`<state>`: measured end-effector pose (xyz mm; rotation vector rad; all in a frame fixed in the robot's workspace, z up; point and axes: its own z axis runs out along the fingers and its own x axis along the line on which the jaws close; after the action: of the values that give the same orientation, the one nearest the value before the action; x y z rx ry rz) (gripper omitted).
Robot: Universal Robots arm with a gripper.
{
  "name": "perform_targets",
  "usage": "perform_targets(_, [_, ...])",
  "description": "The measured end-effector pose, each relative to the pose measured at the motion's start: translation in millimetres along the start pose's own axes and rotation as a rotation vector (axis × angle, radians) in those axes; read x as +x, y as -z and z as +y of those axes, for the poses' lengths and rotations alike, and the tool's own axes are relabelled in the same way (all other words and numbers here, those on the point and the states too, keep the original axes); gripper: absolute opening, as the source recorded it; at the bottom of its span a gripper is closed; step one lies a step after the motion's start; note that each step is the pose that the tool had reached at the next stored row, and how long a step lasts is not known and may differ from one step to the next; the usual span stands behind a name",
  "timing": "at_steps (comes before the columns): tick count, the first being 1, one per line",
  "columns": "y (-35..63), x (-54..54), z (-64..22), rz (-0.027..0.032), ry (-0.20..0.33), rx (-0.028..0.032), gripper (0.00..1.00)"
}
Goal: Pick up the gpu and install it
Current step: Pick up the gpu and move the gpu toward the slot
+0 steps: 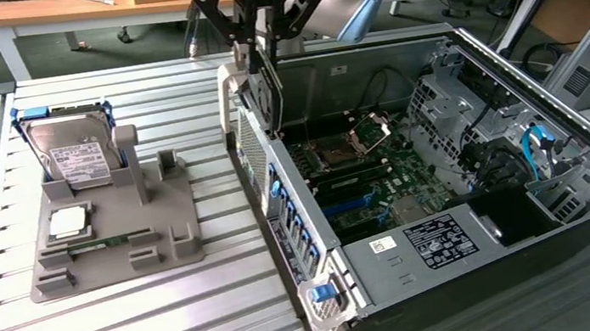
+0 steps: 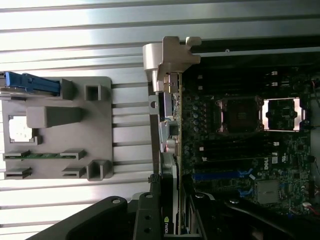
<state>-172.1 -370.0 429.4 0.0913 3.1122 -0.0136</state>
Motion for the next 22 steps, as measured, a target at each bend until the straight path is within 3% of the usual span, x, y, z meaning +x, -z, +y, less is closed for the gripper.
perform_targets(22, [-0.2,-6.2,0.3,0.0000,0.000,0.0000,0.27])
